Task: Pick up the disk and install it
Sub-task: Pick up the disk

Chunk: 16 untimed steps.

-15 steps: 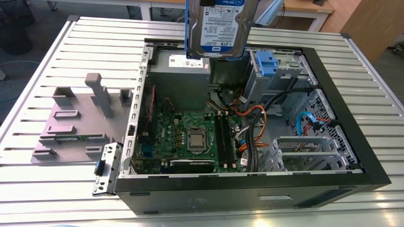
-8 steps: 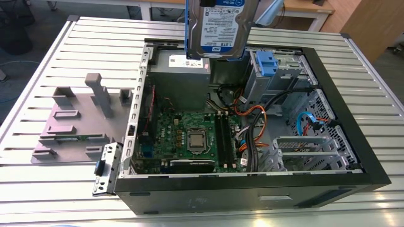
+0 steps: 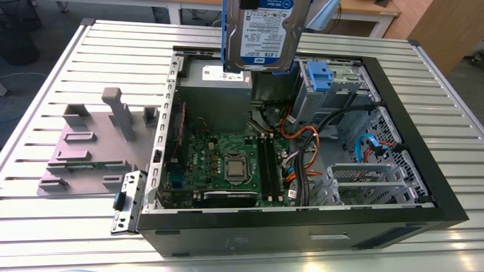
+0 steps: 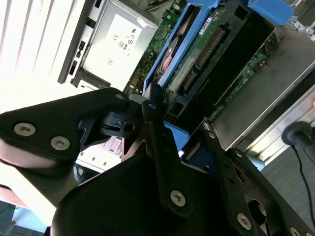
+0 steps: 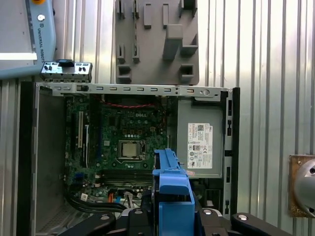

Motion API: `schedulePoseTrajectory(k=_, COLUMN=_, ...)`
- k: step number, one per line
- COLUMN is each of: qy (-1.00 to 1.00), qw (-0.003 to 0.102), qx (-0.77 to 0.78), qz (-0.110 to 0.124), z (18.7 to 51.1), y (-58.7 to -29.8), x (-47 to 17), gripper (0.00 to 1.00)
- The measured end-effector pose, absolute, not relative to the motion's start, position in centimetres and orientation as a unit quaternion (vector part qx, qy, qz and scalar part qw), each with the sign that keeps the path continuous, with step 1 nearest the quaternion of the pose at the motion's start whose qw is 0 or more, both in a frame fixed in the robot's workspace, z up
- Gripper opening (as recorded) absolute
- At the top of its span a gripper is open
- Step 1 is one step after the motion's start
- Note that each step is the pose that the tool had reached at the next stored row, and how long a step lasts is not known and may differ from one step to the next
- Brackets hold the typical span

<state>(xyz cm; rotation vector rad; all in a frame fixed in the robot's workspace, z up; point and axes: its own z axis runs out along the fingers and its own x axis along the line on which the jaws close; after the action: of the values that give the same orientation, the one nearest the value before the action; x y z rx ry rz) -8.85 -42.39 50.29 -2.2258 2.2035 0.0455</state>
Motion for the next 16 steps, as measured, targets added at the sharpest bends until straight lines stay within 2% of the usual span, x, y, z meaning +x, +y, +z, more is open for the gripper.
schedulePoseTrajectory(k=16, qy=0.703, qw=0.005, qx=-0.711, qz=0.015, z=50.27, y=-42.79, x=-8.85, gripper=0.36)
